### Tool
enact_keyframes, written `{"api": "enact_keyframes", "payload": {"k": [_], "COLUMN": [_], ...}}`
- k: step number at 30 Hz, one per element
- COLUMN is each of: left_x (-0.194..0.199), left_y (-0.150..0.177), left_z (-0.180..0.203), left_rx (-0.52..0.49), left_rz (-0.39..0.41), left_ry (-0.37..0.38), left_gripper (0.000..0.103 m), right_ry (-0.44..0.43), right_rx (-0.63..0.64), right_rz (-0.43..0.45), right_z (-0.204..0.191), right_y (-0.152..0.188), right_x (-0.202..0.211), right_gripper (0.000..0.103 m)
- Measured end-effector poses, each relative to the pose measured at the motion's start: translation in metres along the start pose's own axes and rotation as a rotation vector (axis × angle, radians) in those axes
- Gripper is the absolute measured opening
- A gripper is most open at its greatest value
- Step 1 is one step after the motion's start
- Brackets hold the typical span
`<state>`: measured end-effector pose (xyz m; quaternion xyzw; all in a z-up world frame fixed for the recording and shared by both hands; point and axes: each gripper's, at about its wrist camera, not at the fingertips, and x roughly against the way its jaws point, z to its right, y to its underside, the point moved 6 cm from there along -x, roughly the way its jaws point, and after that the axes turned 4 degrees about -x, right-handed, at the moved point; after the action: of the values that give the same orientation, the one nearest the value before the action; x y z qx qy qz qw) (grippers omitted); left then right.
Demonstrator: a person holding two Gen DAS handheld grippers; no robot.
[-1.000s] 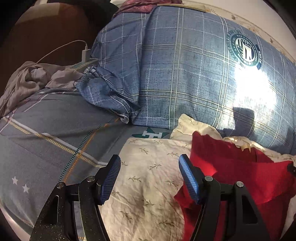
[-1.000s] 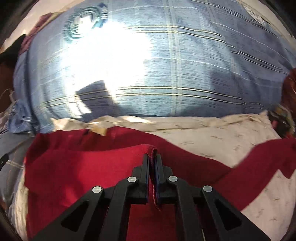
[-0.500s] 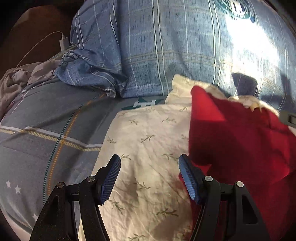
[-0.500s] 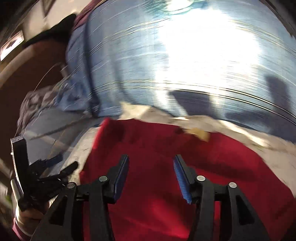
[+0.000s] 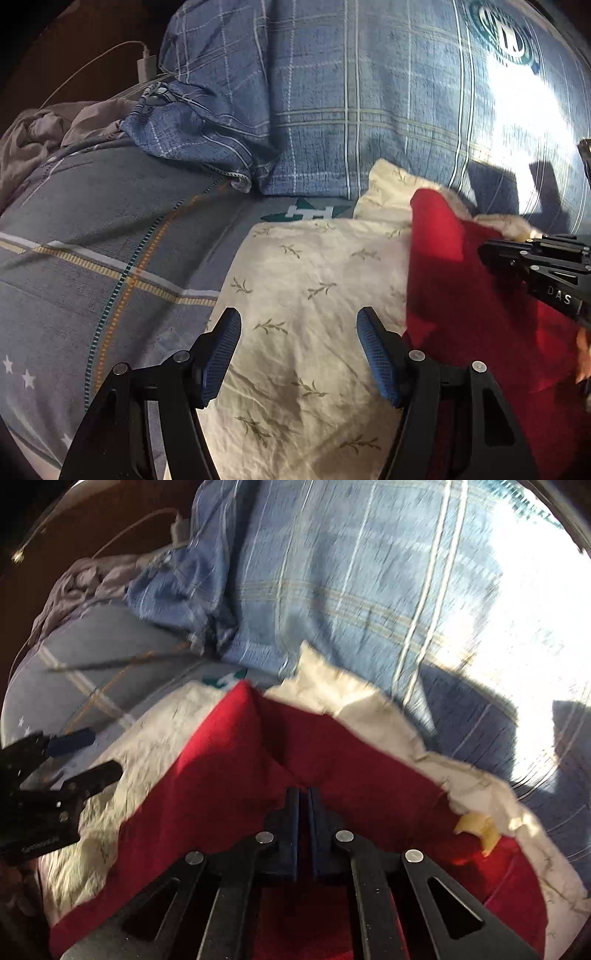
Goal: Fold small clothes
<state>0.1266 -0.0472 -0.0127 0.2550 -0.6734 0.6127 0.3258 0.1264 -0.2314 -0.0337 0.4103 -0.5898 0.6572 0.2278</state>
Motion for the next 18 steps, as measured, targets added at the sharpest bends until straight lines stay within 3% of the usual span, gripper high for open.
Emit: {"api": "enact_keyframes", "payload": {"k": [4, 7, 8, 10, 12, 13, 14, 17, 18], "left_x": [0.001, -0.004, -0.002, 0.001, 0.005, 0.007, 0.007, 0.007, 0.007], "left_y": [0.002, 0.006, 0.005, 0.003, 0.001, 0.000, 0.000, 0.003, 0.003], "left_z": [-0.001, 0.002, 0.002, 0.002, 0.001, 0.001, 0.001, -0.002, -0.003], "left_rx": [0.013, 0.000, -0.001, 0.004, 0.011, 0.010, 0.008, 0.006, 0.011], "left_rz": [0.013, -0.006, -0.007, -0.001, 0.013, 0.016, 0.018, 0.010, 0.005], "left_ry": [0.009, 0.013, 0.014, 0.023, 0.029, 0.027, 0.024, 0.011, 0.006], "left_gripper": [0.065, 0.065, 0.065, 0.065, 0.065, 0.065, 0.065, 0.065, 0.065], "right_ry": [0.101, 0.081, 0.074, 0.020, -0.029, -0.059, -0.082, -0.079, -0.061], "right_rx": [-0.082, -0.133, -0.151, -0.168, -0.142, -0.122, -0.102, -0.023, -0.011], "right_rz": [0.014, -0.010, -0.005, 0.035, 0.062, 0.073, 0.081, 0.032, 0.006], "right_z": [0.016, 0.015, 0.015, 0.009, -0.002, -0.009, -0.016, -0.039, -0.041], "right_y": [-0.008, -0.004, -0.004, -0.008, -0.012, -0.017, -0.020, -0.026, -0.026], "right_x": [-0.017, -0.029, -0.025, -0.007, 0.005, 0.009, 0.010, -0.010, -0.022], "right_gripper": [0.000, 0.001, 0.006, 0.009, 0.041, 0.066, 0.073, 0.069, 0.051]}}
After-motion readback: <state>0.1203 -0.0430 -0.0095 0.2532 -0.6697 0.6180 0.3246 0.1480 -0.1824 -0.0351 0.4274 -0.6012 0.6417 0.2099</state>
